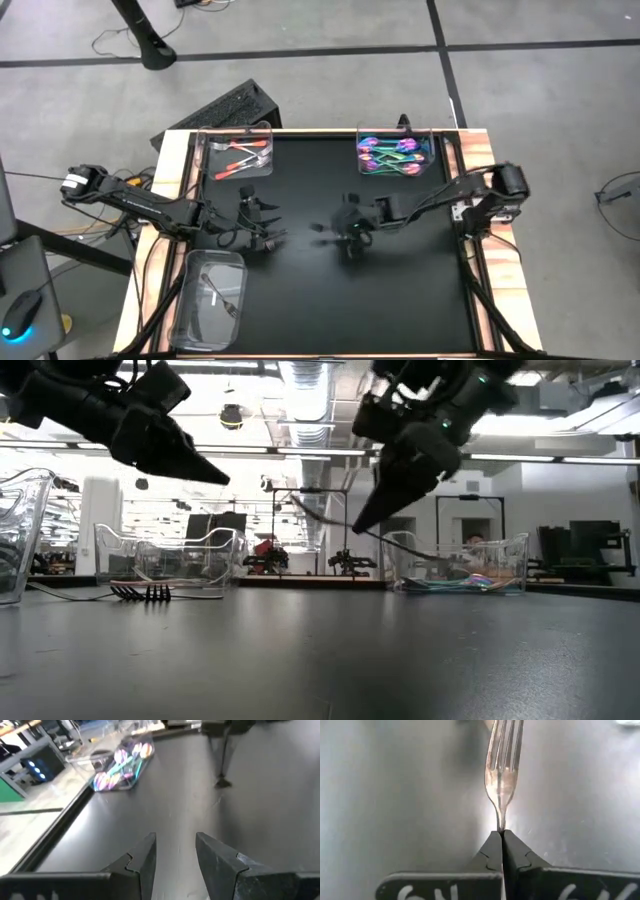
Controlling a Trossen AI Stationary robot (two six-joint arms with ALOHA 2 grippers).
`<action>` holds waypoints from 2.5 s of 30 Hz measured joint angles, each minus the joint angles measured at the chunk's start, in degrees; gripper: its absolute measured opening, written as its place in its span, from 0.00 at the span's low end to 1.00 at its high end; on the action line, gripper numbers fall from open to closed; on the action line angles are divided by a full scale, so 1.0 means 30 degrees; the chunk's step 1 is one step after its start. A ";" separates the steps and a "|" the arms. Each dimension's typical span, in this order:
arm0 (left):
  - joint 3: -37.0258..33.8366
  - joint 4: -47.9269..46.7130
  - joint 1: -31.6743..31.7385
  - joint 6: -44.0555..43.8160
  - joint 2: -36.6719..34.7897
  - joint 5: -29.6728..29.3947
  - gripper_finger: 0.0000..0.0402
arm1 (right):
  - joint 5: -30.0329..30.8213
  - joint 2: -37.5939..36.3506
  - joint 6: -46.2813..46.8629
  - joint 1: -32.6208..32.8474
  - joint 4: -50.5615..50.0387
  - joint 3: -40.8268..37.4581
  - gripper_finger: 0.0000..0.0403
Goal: Sort silverware by color (type)
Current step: Put the black fork into bottom transparent bin
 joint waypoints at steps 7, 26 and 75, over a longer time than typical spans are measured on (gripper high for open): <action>-0.1287 0.5975 0.0640 0.0197 0.0524 0.0459 0.33 | 0.2759 -0.1237 0.1943 -0.0772 1.0948 -0.5251 0.02; -0.0101 1.5780 0.7088 -0.0822 0.8145 0.7146 0.53 | -0.1381 0.5100 0.1076 -0.4703 2.8210 -0.4823 0.02; 0.4818 -1.0203 0.8216 -0.4882 -0.3148 0.7045 0.00 | -0.1094 0.6158 0.2402 -0.4598 2.8740 -0.3779 0.26</action>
